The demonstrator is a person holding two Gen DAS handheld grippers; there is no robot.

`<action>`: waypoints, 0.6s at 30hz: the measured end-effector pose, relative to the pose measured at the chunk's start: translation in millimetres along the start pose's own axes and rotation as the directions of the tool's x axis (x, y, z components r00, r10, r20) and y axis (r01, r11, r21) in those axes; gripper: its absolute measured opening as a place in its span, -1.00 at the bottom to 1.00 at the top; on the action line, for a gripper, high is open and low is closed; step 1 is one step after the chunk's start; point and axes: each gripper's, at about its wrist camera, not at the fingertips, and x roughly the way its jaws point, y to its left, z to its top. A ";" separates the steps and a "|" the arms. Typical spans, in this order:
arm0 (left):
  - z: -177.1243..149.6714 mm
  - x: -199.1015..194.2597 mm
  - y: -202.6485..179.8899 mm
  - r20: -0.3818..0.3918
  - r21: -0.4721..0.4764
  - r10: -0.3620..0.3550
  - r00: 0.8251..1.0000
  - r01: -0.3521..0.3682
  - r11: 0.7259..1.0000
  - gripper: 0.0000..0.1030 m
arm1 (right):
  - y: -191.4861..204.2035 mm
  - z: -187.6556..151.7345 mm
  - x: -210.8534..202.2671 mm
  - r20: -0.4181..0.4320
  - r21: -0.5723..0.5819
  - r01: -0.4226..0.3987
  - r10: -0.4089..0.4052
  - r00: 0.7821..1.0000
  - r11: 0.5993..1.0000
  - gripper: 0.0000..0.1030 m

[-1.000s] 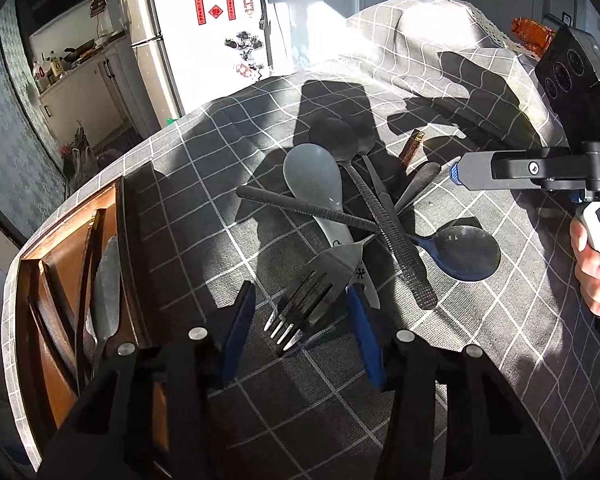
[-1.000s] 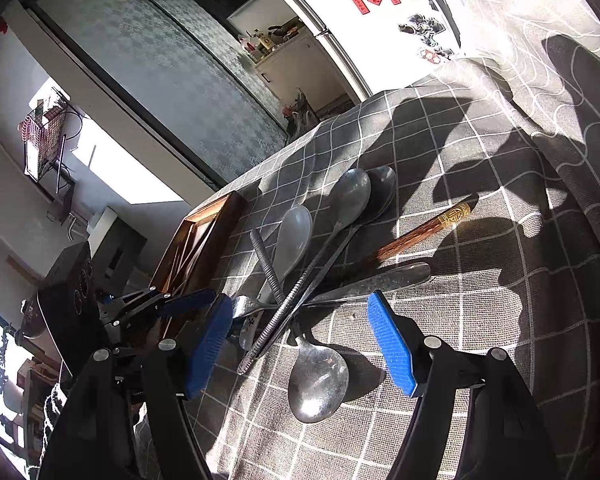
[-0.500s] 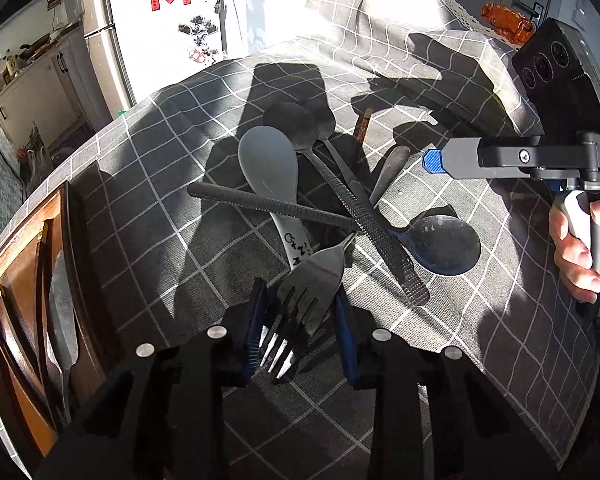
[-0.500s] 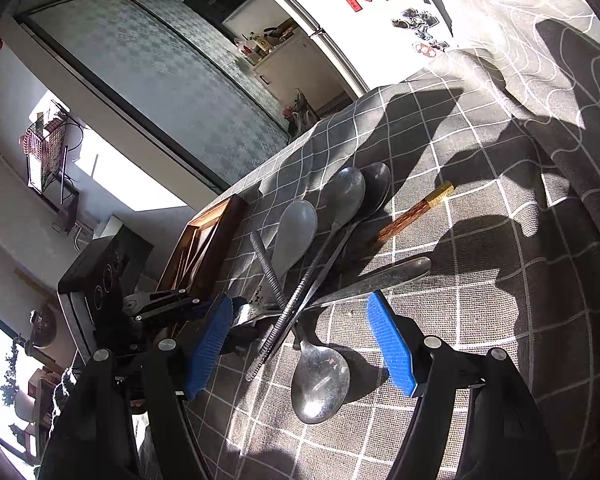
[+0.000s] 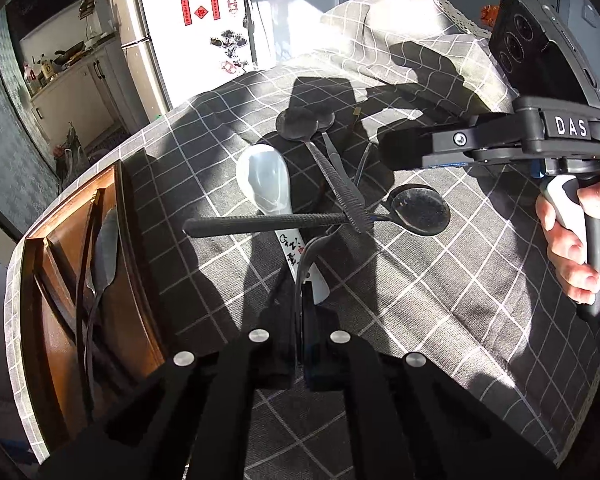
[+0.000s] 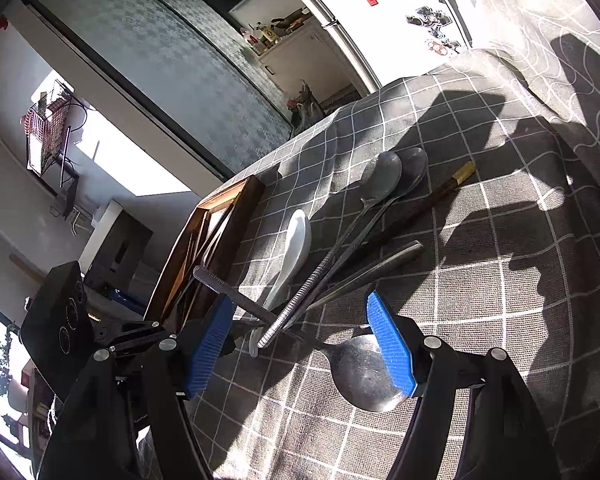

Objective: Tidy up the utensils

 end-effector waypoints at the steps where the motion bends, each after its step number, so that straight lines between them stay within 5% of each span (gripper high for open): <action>1: -2.4 -4.4 0.0 0.002 0.001 0.005 1.000 -0.005 1.000 -0.93 | 5.4 -1.7 0.2 -0.004 -0.003 -0.001 0.001 1.000 1.000 0.37; 8: -16.7 -33.1 6.0 0.035 -0.047 -0.007 0.999 0.009 0.999 -0.93 | 31.7 -12.9 0.1 -0.014 0.006 0.010 -0.010 1.000 1.000 0.37; 15: -28.0 -49.9 19.2 0.055 -0.115 0.024 0.998 -0.017 0.993 -0.93 | 35.6 -38.0 21.9 -0.089 0.123 -0.127 0.138 0.986 0.984 0.33; 18: -32.7 -59.9 27.4 0.066 -0.139 0.030 0.997 -0.021 0.990 -0.93 | 48.5 -46.7 32.1 -0.109 0.105 -0.127 0.138 0.984 0.986 0.33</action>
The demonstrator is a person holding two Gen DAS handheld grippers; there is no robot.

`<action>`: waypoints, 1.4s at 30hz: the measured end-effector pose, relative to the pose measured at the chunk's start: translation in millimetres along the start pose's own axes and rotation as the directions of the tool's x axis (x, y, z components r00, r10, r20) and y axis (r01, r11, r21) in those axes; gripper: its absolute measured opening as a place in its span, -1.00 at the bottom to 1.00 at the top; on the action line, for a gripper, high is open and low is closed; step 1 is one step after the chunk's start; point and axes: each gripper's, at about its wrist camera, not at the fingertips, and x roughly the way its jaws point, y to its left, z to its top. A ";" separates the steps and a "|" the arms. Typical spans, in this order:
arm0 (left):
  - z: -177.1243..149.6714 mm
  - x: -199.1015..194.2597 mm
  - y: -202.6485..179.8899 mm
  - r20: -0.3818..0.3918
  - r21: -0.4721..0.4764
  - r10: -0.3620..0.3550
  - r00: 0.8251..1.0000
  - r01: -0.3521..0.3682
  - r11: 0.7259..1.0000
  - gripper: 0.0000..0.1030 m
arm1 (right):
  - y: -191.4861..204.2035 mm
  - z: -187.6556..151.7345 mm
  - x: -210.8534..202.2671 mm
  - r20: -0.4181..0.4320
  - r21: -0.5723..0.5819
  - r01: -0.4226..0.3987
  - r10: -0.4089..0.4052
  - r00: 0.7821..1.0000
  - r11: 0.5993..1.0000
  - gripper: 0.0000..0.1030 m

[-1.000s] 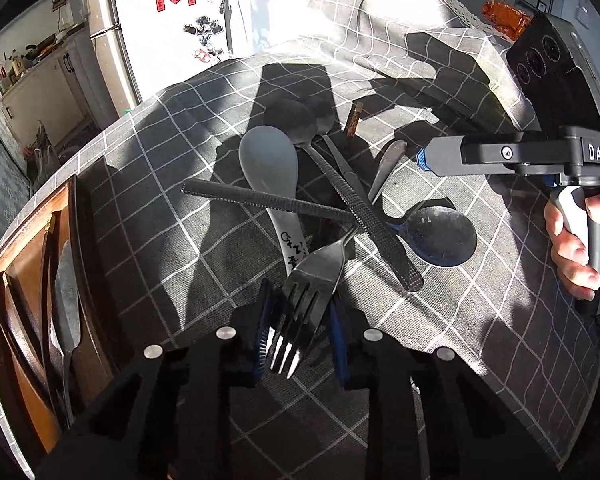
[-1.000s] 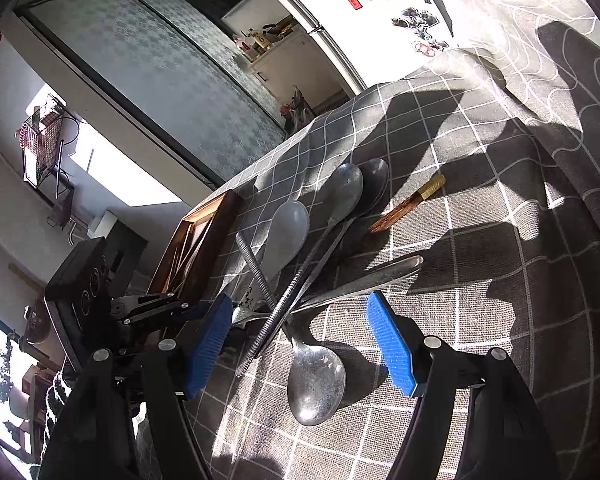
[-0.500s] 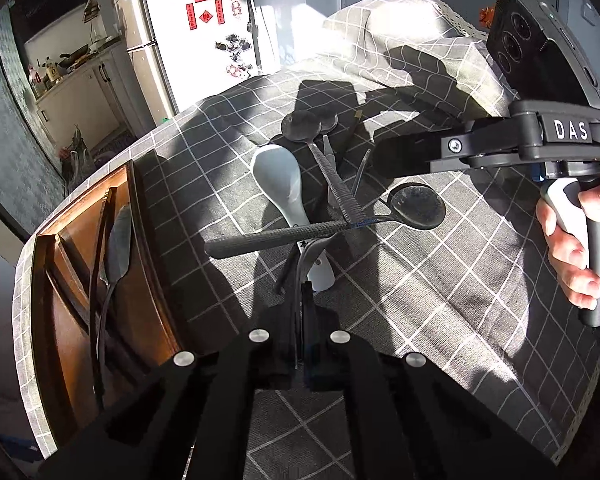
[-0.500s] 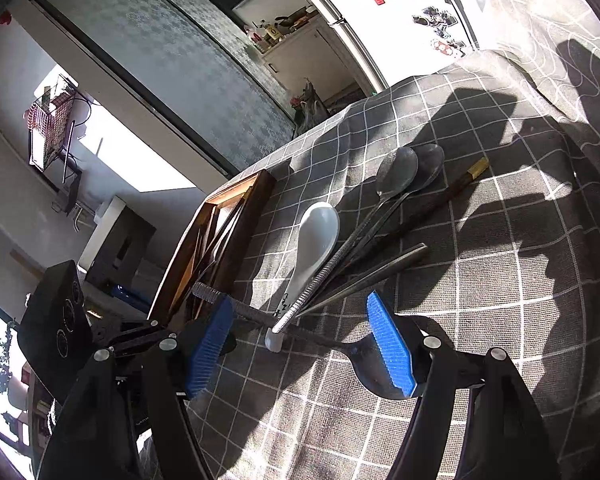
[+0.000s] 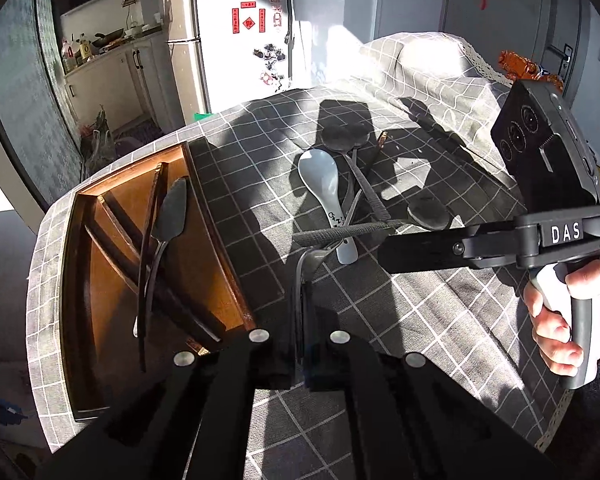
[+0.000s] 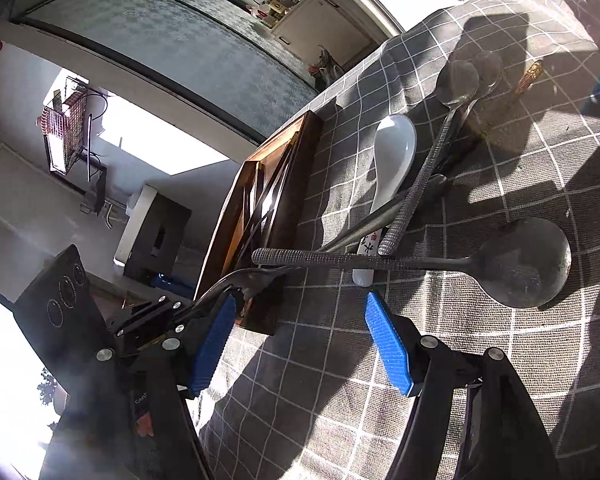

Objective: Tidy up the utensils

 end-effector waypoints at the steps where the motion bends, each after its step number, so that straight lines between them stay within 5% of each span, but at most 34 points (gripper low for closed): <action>1: -1.0 -4.0 2.7 0.008 -0.005 0.007 1.000 -0.007 1.000 -0.93 | 1.8 -0.9 2.9 -0.001 -0.002 0.003 -0.003 1.000 1.000 0.33; 14: -5.4 -49.0 24.6 0.084 -0.054 0.054 0.995 -0.050 0.997 -0.94 | 9.4 7.9 4.1 0.063 0.059 -0.038 0.034 0.997 0.998 0.33; 24: -23.5 -58.7 19.1 0.076 -0.058 0.066 0.995 -0.062 0.996 -0.94 | 5.5 -2.0 55.2 0.044 0.272 -0.120 0.112 0.993 0.955 0.27; 29: -40.2 -56.2 9.6 0.053 -0.018 0.105 0.993 -0.104 0.994 -0.93 | 8.2 -6.1 54.0 0.064 0.232 -0.070 0.056 0.996 0.970 -0.39; 42: -55.8 -71.2 28.7 0.093 -0.054 0.130 0.987 -0.125 0.991 -0.90 | 63.0 20.0 67.1 0.043 0.038 -0.016 0.014 0.999 0.999 -0.46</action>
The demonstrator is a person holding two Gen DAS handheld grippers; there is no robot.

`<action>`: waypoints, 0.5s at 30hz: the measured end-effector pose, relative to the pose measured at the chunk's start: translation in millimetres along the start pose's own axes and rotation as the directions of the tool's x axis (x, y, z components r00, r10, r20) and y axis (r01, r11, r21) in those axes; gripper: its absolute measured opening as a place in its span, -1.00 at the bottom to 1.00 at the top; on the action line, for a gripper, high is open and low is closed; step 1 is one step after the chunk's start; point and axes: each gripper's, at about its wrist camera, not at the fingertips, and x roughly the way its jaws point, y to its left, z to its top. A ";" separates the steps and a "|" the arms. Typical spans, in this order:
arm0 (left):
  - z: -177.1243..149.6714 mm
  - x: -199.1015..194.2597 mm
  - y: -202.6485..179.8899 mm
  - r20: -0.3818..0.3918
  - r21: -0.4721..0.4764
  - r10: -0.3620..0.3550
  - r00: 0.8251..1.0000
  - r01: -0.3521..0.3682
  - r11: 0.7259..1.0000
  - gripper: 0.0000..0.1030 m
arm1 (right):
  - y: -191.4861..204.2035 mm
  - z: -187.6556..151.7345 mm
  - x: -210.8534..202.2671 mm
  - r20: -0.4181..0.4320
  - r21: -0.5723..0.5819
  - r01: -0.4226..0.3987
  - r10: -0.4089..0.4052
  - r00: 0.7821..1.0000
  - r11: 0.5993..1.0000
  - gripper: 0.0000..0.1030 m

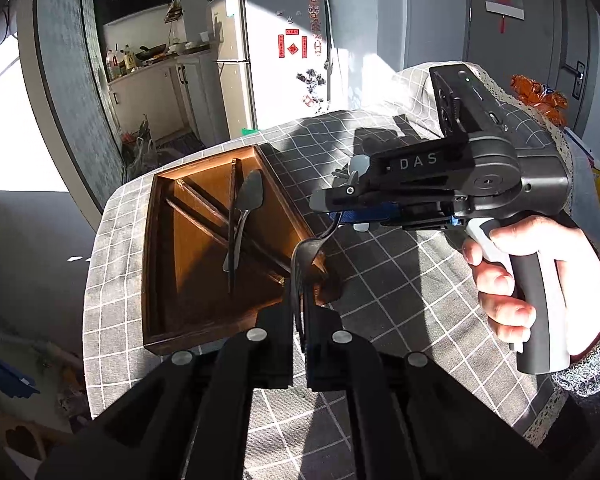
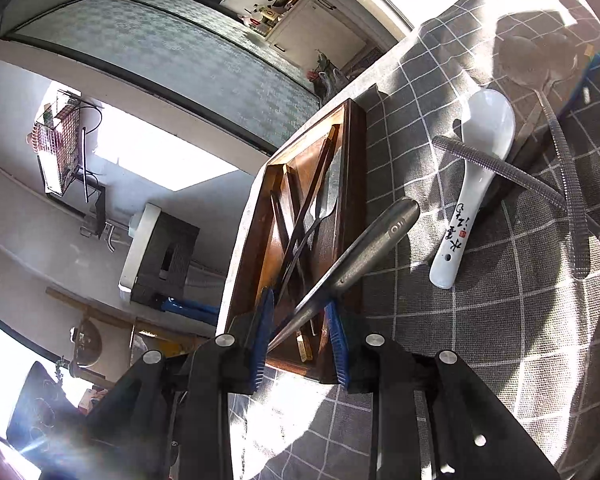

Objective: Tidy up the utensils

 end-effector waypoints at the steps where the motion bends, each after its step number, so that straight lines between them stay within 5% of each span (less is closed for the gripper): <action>1: -0.9 1.0 5.2 0.000 -0.008 0.014 1.000 -0.014 1.000 -0.90 | 7.7 5.1 8.1 -0.011 -0.024 0.004 -0.005 1.000 1.000 -0.46; 15: -11.6 53.3 58.4 -0.040 -0.153 0.158 0.987 -0.162 0.975 -0.87 | 28.6 45.4 110.9 -0.106 -0.140 0.047 -0.062 0.992 0.989 -0.46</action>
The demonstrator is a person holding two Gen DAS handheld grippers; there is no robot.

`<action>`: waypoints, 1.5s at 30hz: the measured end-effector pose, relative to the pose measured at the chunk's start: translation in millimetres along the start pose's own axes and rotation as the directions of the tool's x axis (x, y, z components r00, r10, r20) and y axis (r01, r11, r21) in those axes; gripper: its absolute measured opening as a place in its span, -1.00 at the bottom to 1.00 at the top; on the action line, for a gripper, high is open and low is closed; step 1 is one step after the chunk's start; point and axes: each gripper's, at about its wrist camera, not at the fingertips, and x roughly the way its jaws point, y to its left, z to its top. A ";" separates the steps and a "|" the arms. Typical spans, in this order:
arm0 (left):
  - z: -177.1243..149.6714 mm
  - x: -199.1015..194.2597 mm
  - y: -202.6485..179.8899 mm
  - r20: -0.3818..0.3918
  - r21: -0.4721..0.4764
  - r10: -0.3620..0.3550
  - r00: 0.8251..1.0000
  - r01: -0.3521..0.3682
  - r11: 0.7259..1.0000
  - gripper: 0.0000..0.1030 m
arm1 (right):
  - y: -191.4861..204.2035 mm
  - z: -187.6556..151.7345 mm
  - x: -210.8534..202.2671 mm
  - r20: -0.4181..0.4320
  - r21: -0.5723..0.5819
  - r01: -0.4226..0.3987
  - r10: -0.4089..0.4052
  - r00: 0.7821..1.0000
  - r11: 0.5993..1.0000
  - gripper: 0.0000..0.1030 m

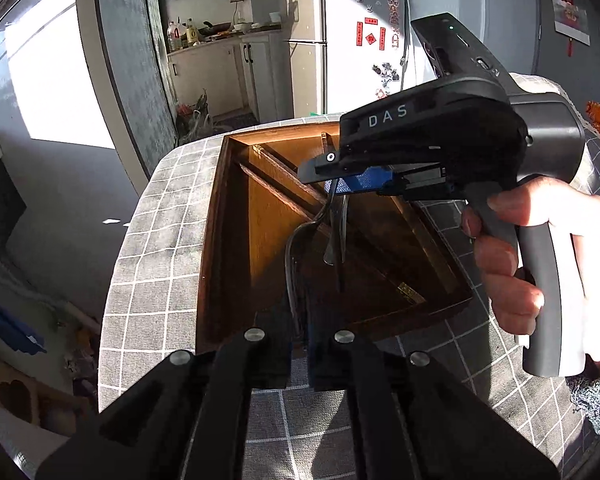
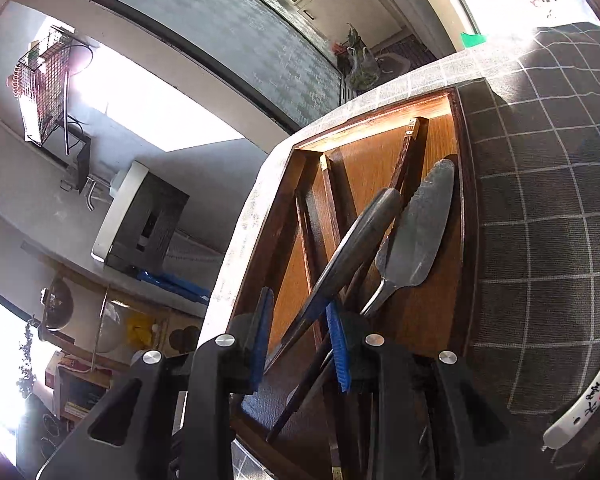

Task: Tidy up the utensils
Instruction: 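Move both open grippers back over the pile and lower onto spoons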

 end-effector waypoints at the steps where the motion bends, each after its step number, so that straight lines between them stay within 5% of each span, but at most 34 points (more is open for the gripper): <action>1: 0.0 3.6 0.7 -0.007 -0.002 0.004 1.000 -0.004 1.000 -0.87 | 2.2 2.4 3.3 -0.002 -0.010 0.009 -0.009 1.000 1.000 -0.46; 10: 0.6 27.3 5.4 -0.041 -0.036 0.023 0.999 -0.024 0.999 -0.88 | 2.7 -0.5 -5.6 -0.001 -0.024 0.006 -0.006 1.000 1.000 -0.31; 12: -0.1 29.5 6.2 -0.049 -0.047 0.020 0.999 -0.022 0.999 -0.90 | 2.9 -2.9 -12.7 0.012 -0.016 -0.010 0.010 1.000 1.000 0.09; 18: 2.9 33.1 5.4 -0.064 -0.043 0.024 0.998 -0.027 0.999 -0.90 | -3.8 -13.5 -38.2 0.032 -0.020 -0.019 0.020 0.999 1.000 0.29; 21: 4.7 28.6 3.8 -0.061 -0.023 0.044 0.997 -0.045 0.999 -0.69 | -14.8 -16.7 -62.1 0.054 -0.016 -0.025 0.025 0.998 1.000 0.36; 23: 5.6 20.0 4.6 -0.036 -0.025 0.051 0.998 -0.052 0.998 0.17 | -23.3 -18.1 -83.5 0.078 -0.027 -0.010 0.012 0.997 1.000 0.37; 28: 11.2 -7.7 -1.9 0.024 -0.007 0.054 0.998 -0.053 0.999 0.49 | -57.2 -20.0 -148.1 0.169 -0.035 0.049 -0.043 0.985 0.998 0.48; 32: 19.1 -25.7 -35.9 0.065 0.039 0.004 0.998 -0.006 0.999 0.50 | -99.1 -20.3 -195.3 0.240 0.004 0.091 -0.090 0.967 0.996 0.51; 39: 30.0 0.8 -141.1 0.030 0.152 -0.211 0.977 0.204 0.967 0.50 | -176.8 -16.9 -228.0 0.298 0.156 0.130 -0.172 0.939 0.979 0.56; 45: 39.8 36.5 -201.5 0.009 0.170 -0.237 0.971 0.232 0.958 0.50 | -191.1 -20.6 -226.3 0.295 0.148 0.126 -0.166 0.941 0.981 0.56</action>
